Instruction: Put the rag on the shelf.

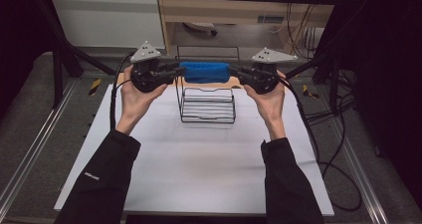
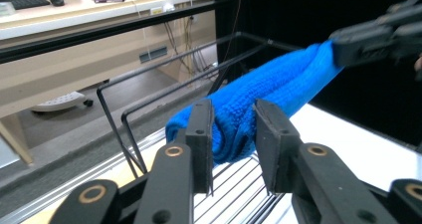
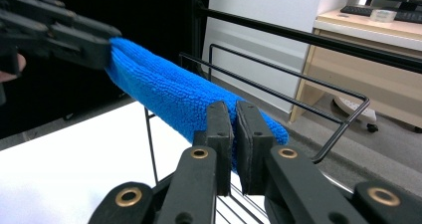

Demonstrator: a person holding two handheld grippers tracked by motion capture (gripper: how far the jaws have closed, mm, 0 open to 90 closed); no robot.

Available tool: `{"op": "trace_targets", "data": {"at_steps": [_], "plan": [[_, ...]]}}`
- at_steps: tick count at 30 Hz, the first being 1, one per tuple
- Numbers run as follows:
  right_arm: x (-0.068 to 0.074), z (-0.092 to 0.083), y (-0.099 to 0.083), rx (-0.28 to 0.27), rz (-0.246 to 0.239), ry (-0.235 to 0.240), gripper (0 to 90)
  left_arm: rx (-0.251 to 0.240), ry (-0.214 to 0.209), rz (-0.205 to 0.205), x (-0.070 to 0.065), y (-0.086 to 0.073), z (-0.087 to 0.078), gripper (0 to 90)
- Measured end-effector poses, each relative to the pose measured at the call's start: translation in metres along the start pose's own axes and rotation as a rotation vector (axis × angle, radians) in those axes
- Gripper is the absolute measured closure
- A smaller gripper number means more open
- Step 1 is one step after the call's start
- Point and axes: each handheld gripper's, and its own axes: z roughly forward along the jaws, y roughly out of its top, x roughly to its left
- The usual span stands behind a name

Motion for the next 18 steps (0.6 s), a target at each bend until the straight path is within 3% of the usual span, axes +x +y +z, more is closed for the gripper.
{"op": "trace_targets", "data": {"at_steps": [5, 8, 12, 18], "plan": [[0.002, 0.001, -0.002, 0.01, -0.006, 0.002, 86.0, -0.027, 0.007, -0.014, 0.003, 0.009, -0.007, 69.7], [0.002, 0.002, -0.003, 0.012, -0.016, 0.002, 86.0, -0.012, 0.008, -0.027, 0.004, 0.01, -0.006, 76.4], [0.003, 0.002, -0.004, 0.014, -0.015, 0.002, 85.8, 0.041, -0.026, -0.031, 0.003, 0.007, 0.002, 88.6], [0.001, 0.003, -0.008, 0.024, -0.02, 0.01, 85.0, 0.135, -0.057, -0.006, -0.001, -0.002, 0.014, 89.9]]}}
